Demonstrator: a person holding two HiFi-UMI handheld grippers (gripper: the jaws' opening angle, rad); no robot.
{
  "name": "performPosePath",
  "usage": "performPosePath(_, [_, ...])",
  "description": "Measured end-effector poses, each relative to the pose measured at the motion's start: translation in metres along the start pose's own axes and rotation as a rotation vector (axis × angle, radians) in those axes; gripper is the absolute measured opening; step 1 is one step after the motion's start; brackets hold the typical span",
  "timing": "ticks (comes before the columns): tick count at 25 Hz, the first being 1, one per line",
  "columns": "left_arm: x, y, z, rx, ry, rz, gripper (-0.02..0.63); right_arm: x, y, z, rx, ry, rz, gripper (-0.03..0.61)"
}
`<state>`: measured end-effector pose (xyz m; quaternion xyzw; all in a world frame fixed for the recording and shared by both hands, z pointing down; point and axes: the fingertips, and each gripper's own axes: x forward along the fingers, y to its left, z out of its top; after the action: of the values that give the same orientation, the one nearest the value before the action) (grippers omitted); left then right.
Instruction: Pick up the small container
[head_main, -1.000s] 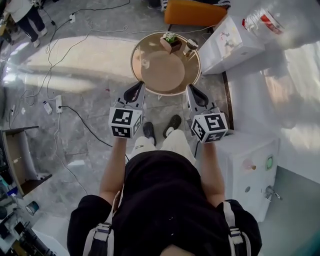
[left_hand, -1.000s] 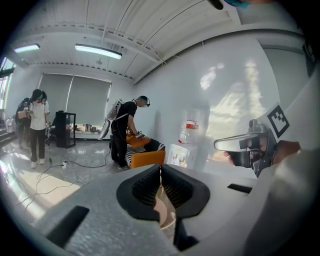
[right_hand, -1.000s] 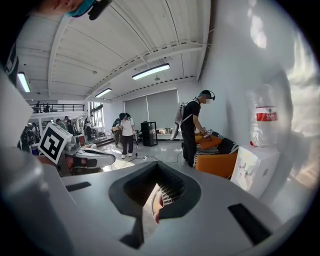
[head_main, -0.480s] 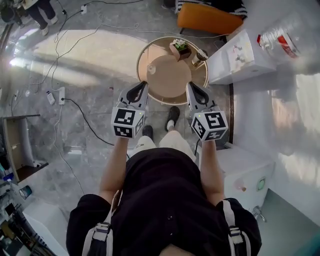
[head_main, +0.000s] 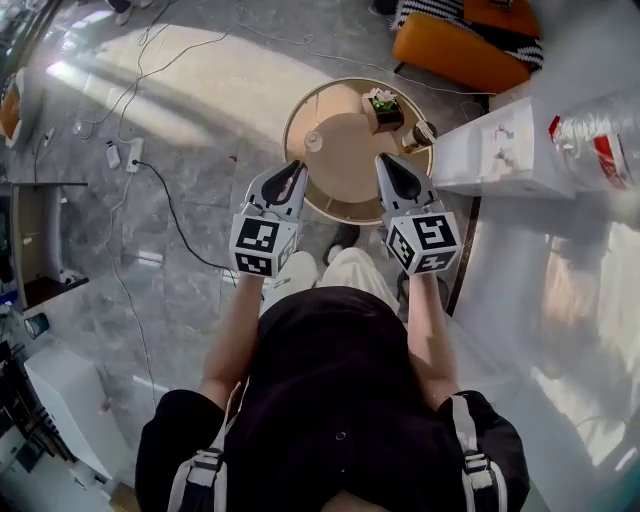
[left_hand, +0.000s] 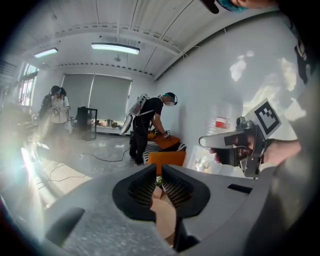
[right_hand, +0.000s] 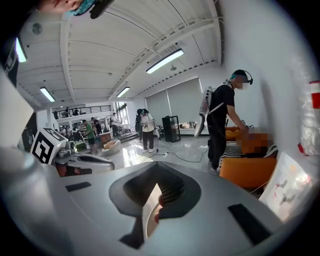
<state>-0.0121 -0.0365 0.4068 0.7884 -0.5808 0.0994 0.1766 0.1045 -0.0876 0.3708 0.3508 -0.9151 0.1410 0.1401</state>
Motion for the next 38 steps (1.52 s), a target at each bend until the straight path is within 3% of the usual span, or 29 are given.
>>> performPosePath(4, [0.023, -0.001, -0.011, -0.029, 0.017, 0.021, 0.023, 0.019, -0.018, -0.014, 0.010, 0.038, 0.047, 0.003])
performPosePath(8, [0.039, -0.003, -0.039, -0.062, 0.080, 0.039, 0.081, 0.032, -0.028, -0.034, 0.034, 0.084, 0.076, 0.004])
performPosePath(12, [0.058, 0.005, -0.066, -0.081, 0.111, 0.033, 0.091, 0.047, -0.038, -0.055, 0.049, 0.104, 0.059, 0.003])
performPosePath(16, [0.082, 0.019, -0.093, -0.075, 0.087, 0.036, 0.100, 0.064, -0.049, -0.075, 0.045, 0.112, 0.030, 0.003])
performPosePath(25, [0.137, 0.051, -0.165, -0.019, 0.091, -0.014, 0.141, 0.094, -0.061, -0.136, 0.067, 0.188, -0.042, 0.003])
performPosePath(38, [0.205, 0.092, -0.282, 0.013, 0.114, -0.131, 0.312, 0.162, -0.058, -0.214, 0.112, 0.275, -0.072, 0.003])
